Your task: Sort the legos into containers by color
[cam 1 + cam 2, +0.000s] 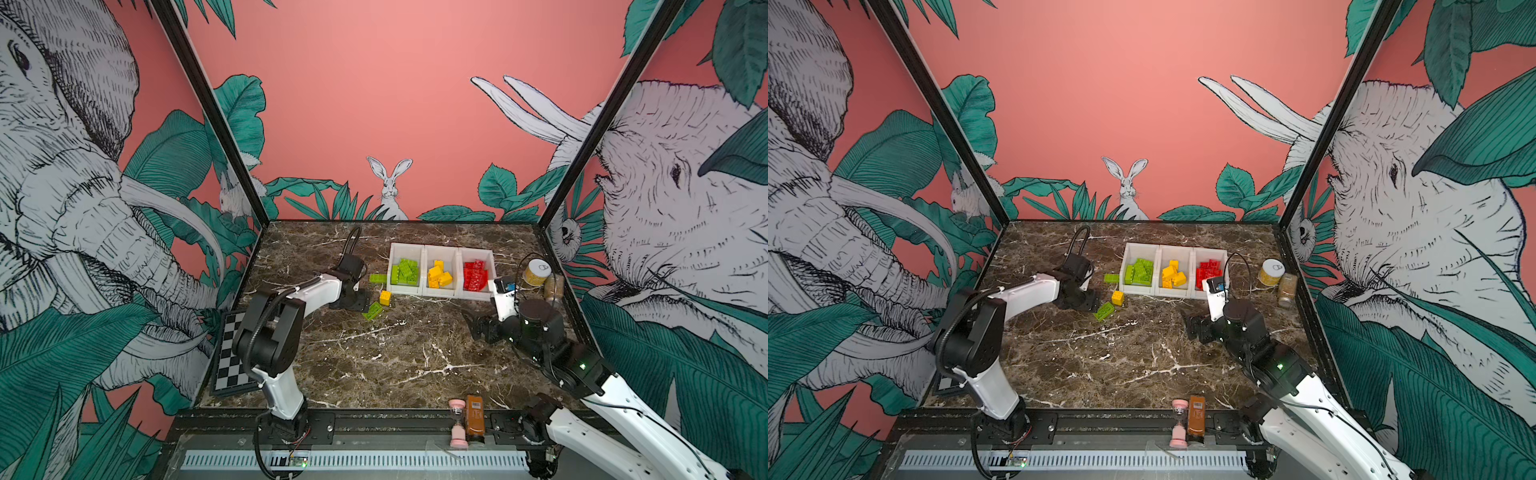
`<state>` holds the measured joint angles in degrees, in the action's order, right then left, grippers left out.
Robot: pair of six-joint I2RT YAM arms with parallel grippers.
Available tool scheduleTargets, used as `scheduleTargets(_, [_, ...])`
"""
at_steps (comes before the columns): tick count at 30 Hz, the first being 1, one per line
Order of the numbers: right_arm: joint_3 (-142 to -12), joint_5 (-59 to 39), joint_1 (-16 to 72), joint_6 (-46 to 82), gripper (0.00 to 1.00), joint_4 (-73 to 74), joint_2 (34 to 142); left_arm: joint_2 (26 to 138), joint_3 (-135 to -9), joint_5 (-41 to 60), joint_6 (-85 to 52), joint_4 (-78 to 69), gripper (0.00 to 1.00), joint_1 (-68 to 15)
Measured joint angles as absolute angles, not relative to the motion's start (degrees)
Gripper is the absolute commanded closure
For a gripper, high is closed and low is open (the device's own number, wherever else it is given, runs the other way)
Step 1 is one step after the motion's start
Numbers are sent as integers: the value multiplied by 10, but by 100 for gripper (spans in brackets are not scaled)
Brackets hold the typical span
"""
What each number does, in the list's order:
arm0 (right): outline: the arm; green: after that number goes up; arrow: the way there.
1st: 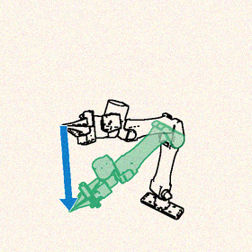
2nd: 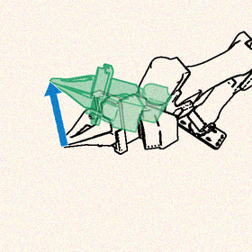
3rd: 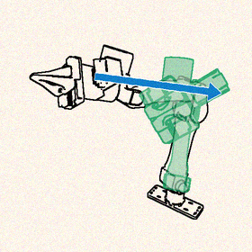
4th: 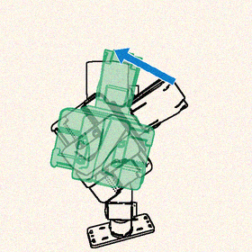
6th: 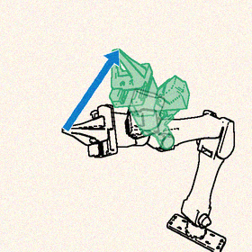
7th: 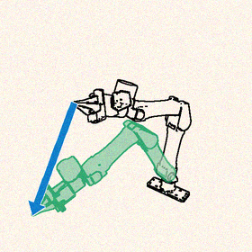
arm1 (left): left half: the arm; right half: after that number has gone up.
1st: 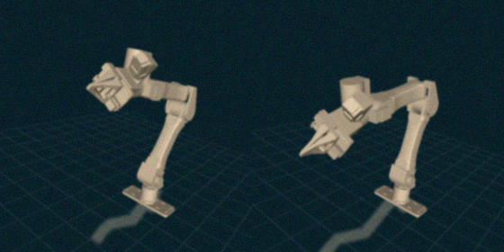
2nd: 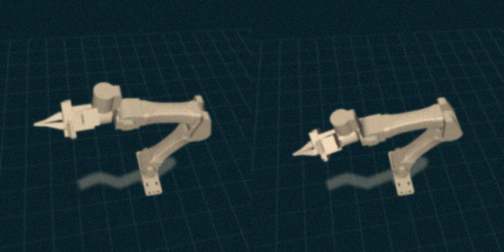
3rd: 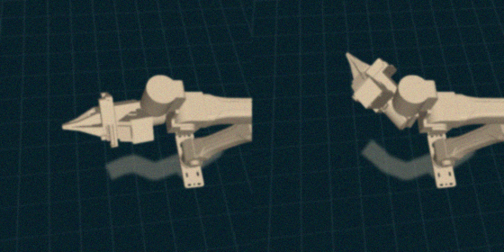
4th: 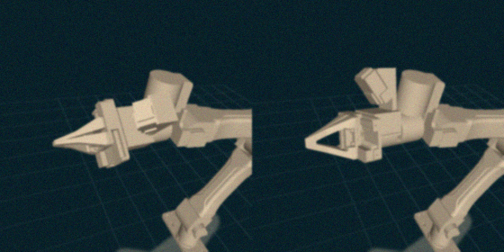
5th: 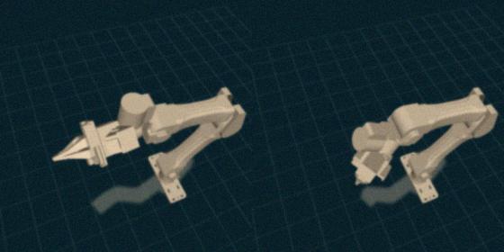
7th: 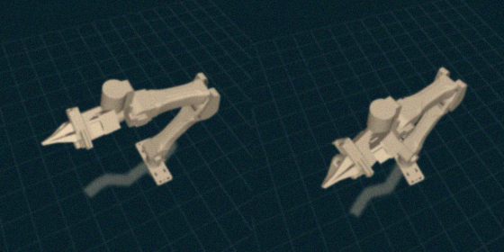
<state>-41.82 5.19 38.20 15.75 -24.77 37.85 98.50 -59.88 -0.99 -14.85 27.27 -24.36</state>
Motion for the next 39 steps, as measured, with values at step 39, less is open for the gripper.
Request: scheduleTargets(39, [-418,39,382,204,10,-277,356,1252,-933,29,-64,266,14,-225])
